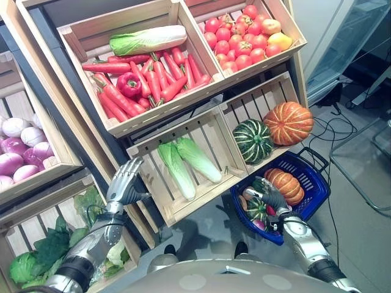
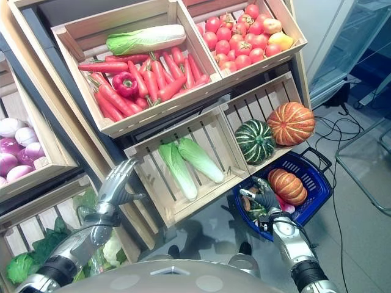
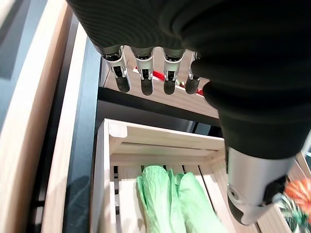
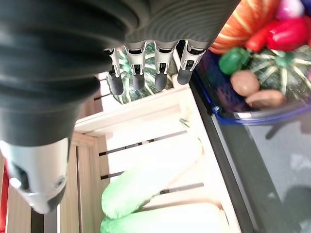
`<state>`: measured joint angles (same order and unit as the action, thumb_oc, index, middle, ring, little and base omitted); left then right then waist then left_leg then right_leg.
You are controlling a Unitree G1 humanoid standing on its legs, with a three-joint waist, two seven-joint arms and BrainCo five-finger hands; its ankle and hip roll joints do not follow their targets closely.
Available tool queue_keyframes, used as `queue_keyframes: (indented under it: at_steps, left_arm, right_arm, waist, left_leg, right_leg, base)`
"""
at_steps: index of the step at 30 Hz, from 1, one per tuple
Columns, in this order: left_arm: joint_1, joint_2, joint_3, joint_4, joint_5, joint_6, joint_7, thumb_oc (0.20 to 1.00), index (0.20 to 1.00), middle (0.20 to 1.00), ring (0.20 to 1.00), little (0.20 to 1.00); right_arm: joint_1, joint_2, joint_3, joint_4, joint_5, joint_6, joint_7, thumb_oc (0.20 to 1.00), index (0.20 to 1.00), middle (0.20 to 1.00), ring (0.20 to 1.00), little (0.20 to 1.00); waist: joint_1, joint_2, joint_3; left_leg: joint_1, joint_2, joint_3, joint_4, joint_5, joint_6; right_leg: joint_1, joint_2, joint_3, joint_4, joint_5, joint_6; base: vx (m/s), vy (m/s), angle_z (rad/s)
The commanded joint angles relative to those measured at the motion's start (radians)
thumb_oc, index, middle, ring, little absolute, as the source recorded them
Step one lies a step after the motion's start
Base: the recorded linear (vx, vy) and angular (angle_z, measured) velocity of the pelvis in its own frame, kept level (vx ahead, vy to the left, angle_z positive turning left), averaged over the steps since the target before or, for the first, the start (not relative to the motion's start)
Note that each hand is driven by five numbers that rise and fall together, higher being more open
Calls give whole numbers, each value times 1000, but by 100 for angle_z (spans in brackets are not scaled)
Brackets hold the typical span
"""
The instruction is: Pick up fruits and vegetables into the basket
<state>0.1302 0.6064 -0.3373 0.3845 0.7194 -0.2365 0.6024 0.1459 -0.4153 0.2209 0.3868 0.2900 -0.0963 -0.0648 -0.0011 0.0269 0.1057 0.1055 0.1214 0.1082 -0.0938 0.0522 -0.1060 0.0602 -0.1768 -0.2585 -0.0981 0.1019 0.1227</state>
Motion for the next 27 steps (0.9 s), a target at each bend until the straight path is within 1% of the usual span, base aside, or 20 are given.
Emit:
queue_keyframes:
  at_steps: [1, 3, 5, 9, 11, 13, 15, 18, 22, 25, 27]
  left_arm:
    - [-55, 75, 55, -73, 55, -8, 35, 1000, 1000, 1000, 1000, 1000]
    - [-74, 89, 42, -98, 67, -6, 42, 1000, 1000, 1000, 1000, 1000]
    - [-162, 120, -4, -112, 54, 12, 59, 1000, 1000, 1000, 1000, 1000]
    - [-345, 166, -111, -114, 31, 77, 92, 1000, 1000, 1000, 1000, 1000]
    - [-398, 173, -139, -109, 21, 90, 92, 1000, 1000, 1000, 1000, 1000]
    - [-461, 179, -179, -113, 11, 120, 93, 1000, 1000, 1000, 1000, 1000]
    - [-509, 177, -207, -108, 16, 147, 86, 1000, 1000, 1000, 1000, 1000]
    - [-568, 175, -233, -88, 30, 158, 80, 1000, 1000, 1000, 1000, 1000]
    - [-630, 169, -270, -63, 71, 177, 73, 1000, 1000, 1000, 1000, 1000]
    - [-696, 161, -301, -34, 75, 192, 50, 1000, 1000, 1000, 1000, 1000]
    - [-742, 156, -322, -23, 81, 210, 22, 1000, 1000, 1000, 1000, 1000]
  right_arm:
    - [-14, -45, -45, -120, -19, -74, -34, 1000, 1000, 1000, 1000, 1000]
    - [-14, -64, -54, -154, -13, -83, -52, 1000, 1000, 1000, 1000, 1000]
    - [-56, -103, -56, -201, 8, -94, -86, 1000, 1000, 1000, 1000, 1000]
    - [-156, -169, -44, -240, 39, -122, -121, 1000, 1000, 1000, 1000, 1000]
    - [-179, -185, -40, -252, 55, -129, -124, 1000, 1000, 1000, 1000, 1000]
    - [-203, -205, -35, -273, 63, -138, -131, 1000, 1000, 1000, 1000, 1000]
    - [-222, -205, -21, -276, 62, -156, -140, 1000, 1000, 1000, 1000, 1000]
    - [-239, -201, 0, -278, 62, -168, -152, 1000, 1000, 1000, 1000, 1000]
    - [-271, -199, 17, -280, 61, -170, -163, 1000, 1000, 1000, 1000, 1000]
    - [-310, -198, 38, -282, 56, -166, -171, 1000, 1000, 1000, 1000, 1000]
    - [-341, -196, 49, -294, 57, -152, -171, 1000, 1000, 1000, 1000, 1000]
  waist:
    - [-25, -17, 55]
    - [-33, -8, 69]
    - [-54, 8, 114]
    - [-91, 29, 190]
    - [-101, 35, 207]
    - [-114, 41, 229]
    - [-122, 42, 245]
    - [-131, 38, 259]
    - [-140, 33, 281]
    - [-148, 29, 302]
    - [-154, 27, 317]
  left_leg:
    - [-20, 23, 30, 11, 17, 27]
    - [-35, 25, 26, 19, 24, 25]
    - [-79, 23, 21, 35, 32, 22]
    - [-150, 12, 23, 55, 38, 19]
    - [-167, 9, 26, 57, 43, 18]
    - [-187, 4, 27, 57, 47, 18]
    - [-203, 0, 29, 57, 50, 19]
    - [-216, 0, 40, 57, 53, 17]
    - [-242, 4, 53, 70, 57, 13]
    - [-266, 5, 59, 86, 58, 12]
    - [-284, 6, 65, 96, 60, 11]
  right_leg:
    - [-9, -55, 15, 76, -13, 18]
    - [-38, -60, 23, 110, -23, 15]
    - [-106, -67, 41, 158, -32, 10]
    - [-201, -70, 77, 201, -36, 9]
    - [-223, -67, 90, 209, -36, 8]
    - [-249, -64, 105, 215, -36, 8]
    - [-268, -61, 115, 218, -34, 9]
    - [-282, -59, 117, 214, -31, 10]
    - [-310, -58, 121, 223, -27, 11]
    - [-333, -50, 128, 234, -26, 9]
    - [-350, -47, 133, 242, -27, 9]
  base:
    - [0, 0, 0]
    - [-56, 20, -3]
    - [-216, 53, -8]
    - [-213, 78, -10]
    - [-124, 67, -12]
    - [-109, 43, -23]
    - [-98, 9, -13]
    - [-73, -24, -10]
    - [-71, -26, -7]
    - [-67, -34, -8]
    - [-58, -26, -14]
